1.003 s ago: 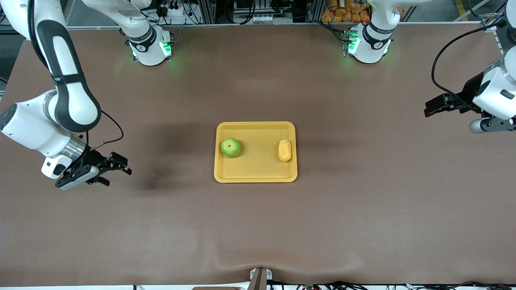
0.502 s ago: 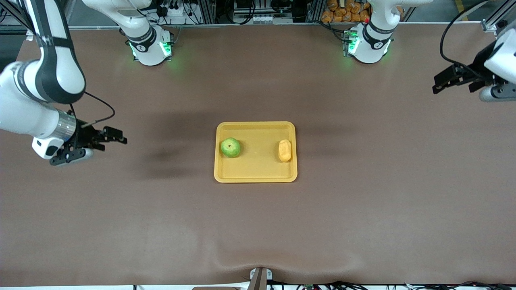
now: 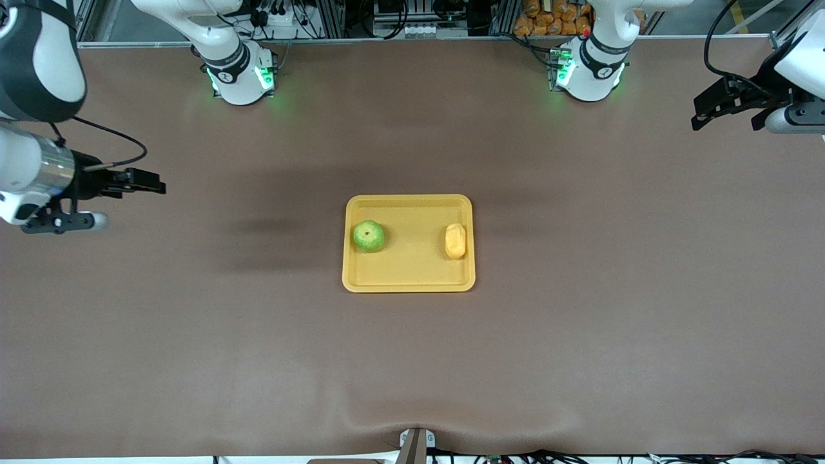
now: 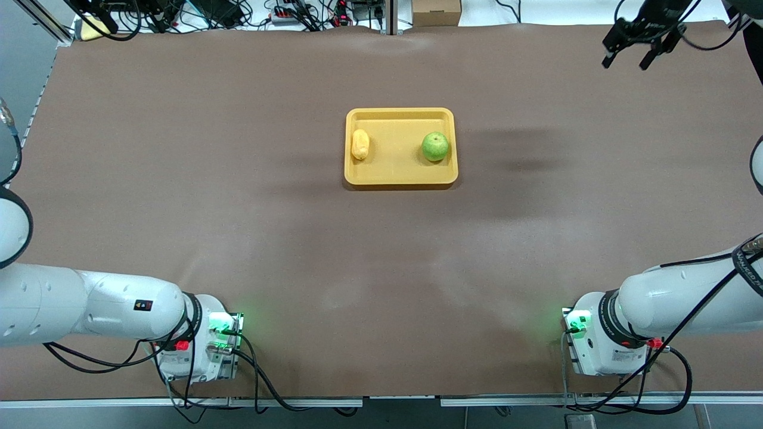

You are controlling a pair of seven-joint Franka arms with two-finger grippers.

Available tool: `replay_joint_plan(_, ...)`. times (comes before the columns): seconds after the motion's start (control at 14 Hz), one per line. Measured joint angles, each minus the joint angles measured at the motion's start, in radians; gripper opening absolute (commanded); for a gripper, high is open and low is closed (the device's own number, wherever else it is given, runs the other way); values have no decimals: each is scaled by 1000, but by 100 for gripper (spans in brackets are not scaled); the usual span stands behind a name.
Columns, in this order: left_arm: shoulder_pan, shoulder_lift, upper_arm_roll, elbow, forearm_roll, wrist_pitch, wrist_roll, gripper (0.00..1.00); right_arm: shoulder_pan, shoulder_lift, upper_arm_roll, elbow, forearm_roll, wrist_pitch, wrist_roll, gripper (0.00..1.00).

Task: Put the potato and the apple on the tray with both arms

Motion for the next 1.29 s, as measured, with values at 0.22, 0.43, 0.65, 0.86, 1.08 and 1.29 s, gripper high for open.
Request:
replay_joint_plan(0.22,0,-2,0,3,0,0,4,100,-7,-40,-4,26,-6,0,5,100)
replay_joint_plan(0.43,1,-2,5,18,0,0,4,100,-9,-84,-3,26,-21,9,5,100)
replay_joint_plan(0.65,1,-2,10,22,0,0,5,100,-9,-106,2,27,-61,10,5,100)
replay_joint_plan(0.86,1,-2,10,27,0,0,6,100,-9,-107,1,27,-67,7,10,100)
replay_joint_plan(1.08,1,-2,11,38,0,0,6,100,-11,-118,-3,32,-67,8,14,100)
replay_joint_plan(1.29,2,-2,11,41,0,-20,6,100,-12,-121,-3,60,-69,11,14,100)
